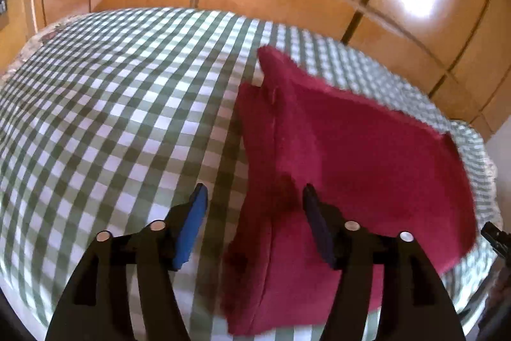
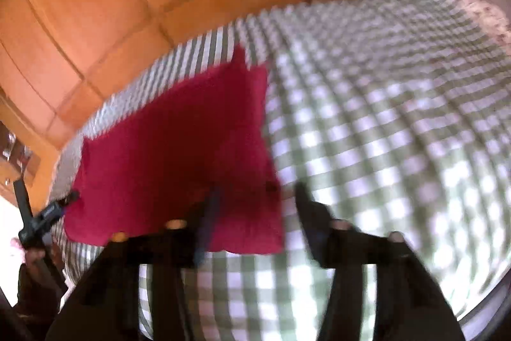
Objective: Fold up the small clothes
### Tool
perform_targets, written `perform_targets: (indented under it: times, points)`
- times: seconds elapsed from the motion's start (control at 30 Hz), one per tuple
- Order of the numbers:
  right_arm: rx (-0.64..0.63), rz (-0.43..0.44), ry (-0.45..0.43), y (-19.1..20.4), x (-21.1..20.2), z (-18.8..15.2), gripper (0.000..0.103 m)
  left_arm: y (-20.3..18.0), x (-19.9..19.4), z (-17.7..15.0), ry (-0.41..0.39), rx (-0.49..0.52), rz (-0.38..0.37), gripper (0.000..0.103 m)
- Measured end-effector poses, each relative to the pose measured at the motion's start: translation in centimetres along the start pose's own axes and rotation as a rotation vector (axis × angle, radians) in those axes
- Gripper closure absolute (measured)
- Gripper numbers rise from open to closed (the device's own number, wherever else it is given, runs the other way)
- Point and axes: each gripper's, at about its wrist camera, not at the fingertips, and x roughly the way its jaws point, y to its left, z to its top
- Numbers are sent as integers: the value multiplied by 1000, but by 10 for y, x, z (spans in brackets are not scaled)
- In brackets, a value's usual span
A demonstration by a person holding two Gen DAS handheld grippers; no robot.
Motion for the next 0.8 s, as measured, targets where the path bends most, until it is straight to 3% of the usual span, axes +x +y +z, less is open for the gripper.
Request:
perform_targets:
  times: [0.13, 0.27, 0.33, 0.37, 0.53, 0.67, 0.73, 0.8]
  points:
    - [-60, -16, 60, 1, -1, -20, 51, 18, -21, -16, 19, -17, -87, 40]
    - [-52, -28, 86, 6, 18, -33, 53, 19, -33, -36, 55, 3, -129, 40]
    - [-52, -16, 108, 9, 31, -32, 63, 20, -32, -44, 72, 11, -136, 40]
    - [-55, -4, 128, 11, 38, -31, 83, 22, -30, -47, 81, 8, -133, 40]
    - [-97, -52, 77, 17, 15, -18, 91, 24, -24, -55, 78, 24, -57, 40]
    - [-108, -138, 154, 8, 36, -29, 99, 13, -24, -57, 59, 78, 19, 40]
    - [-90, -135, 134, 8, 32, -32, 97, 6, -30, -55, 28, 105, 68, 40]
    - [-92, -149, 88, 14, 19, -30, 79, -1, -41, -54, -28, 133, 123, 39]
